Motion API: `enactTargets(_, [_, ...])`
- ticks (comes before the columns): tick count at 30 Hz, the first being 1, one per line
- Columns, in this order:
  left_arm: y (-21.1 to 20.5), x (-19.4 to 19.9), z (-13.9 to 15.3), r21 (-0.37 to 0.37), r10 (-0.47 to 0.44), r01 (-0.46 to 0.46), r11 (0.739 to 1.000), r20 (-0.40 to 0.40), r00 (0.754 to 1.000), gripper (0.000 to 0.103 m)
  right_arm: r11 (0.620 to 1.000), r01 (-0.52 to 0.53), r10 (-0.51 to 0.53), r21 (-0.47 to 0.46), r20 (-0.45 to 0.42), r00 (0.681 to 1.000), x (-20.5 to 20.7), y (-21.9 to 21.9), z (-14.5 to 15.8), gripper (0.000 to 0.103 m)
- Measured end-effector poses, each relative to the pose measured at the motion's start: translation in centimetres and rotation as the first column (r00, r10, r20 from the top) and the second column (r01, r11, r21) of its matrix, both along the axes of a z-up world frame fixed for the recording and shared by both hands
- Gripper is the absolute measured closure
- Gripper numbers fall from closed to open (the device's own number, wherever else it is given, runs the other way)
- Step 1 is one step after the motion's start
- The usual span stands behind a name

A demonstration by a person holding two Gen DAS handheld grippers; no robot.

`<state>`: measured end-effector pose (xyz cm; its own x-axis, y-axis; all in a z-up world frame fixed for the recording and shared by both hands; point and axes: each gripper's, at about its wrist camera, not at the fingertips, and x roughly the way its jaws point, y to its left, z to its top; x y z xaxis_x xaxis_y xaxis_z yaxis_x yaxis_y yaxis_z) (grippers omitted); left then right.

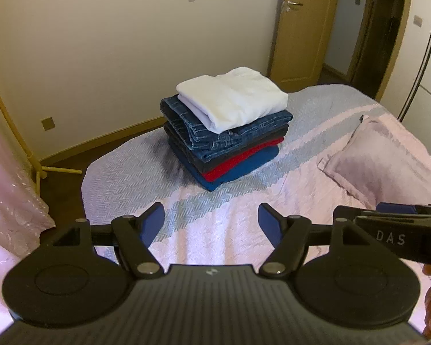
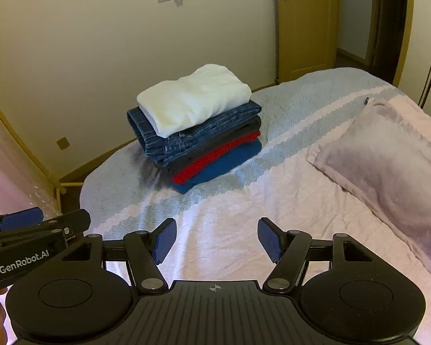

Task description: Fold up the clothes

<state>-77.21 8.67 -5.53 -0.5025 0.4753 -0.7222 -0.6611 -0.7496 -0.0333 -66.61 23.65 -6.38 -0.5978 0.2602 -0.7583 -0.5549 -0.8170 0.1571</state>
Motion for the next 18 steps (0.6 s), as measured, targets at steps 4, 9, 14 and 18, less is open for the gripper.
enactTargets(4, [1.6,0.6,-0.5,-0.026,0.012,-0.012,1.000,-0.006,1.000,0.034,1.000,-0.009,0.009,-0.009,0.012,1.000,0.1,1.4,-0.5,0.037])
enactTargets(9, [3.4,0.8,-1.2,-0.047,0.032,-0.031,0.998,0.015,0.999,0.034,1.000,0.004,-0.003,-0.031,0.034,0.999,0.4,3.5,-1.3,0.037])
enactTargets(14, [5.4,0.7,-1.8,-0.072,0.045,-0.044,0.996,0.015,0.999,0.034,0.999,0.017,-0.016,-0.050,0.037,0.999,0.5,5.7,-1.9,0.037])
enactTargets(18, [6.9,0.3,-2.1,-0.086,0.056,-0.055,0.995,0.005,0.998,0.034,0.999,0.010,-0.008,-0.051,0.039,0.999,0.2,7.3,-2.3,0.037])
